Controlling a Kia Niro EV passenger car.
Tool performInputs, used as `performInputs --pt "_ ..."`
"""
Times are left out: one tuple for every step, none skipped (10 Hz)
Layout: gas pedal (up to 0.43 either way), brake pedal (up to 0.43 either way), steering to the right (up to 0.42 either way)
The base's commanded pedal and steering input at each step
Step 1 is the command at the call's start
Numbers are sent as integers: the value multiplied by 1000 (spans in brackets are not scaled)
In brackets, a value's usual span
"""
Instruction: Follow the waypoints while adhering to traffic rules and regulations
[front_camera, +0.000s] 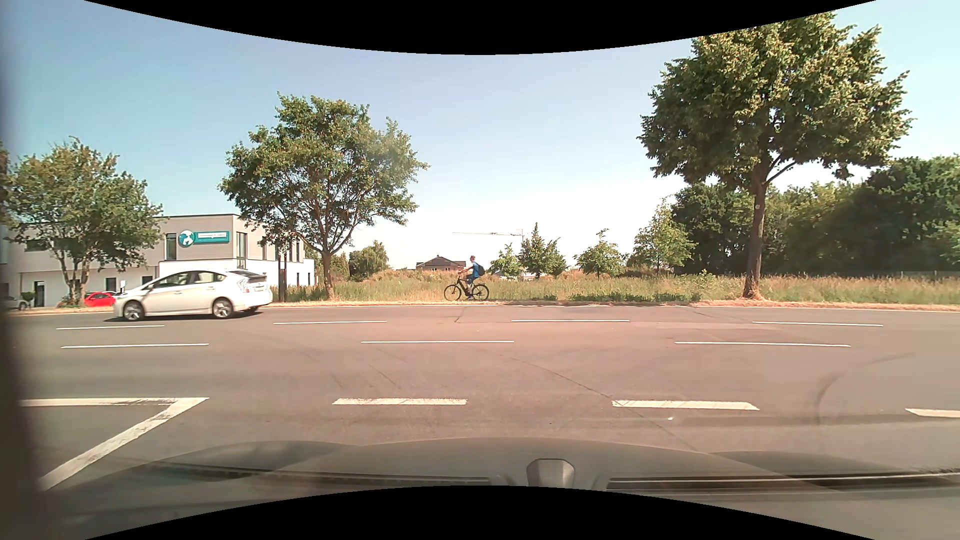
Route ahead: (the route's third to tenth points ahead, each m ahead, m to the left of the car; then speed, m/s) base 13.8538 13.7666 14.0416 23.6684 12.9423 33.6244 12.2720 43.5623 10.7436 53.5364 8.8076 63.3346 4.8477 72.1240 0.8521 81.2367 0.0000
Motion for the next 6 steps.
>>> performInputs --pt "0 146 16" --pt "0 12 16" --pt "0 12 16" --pt "0 12 16" --pt "0 12 16" --pt "0 12 16"
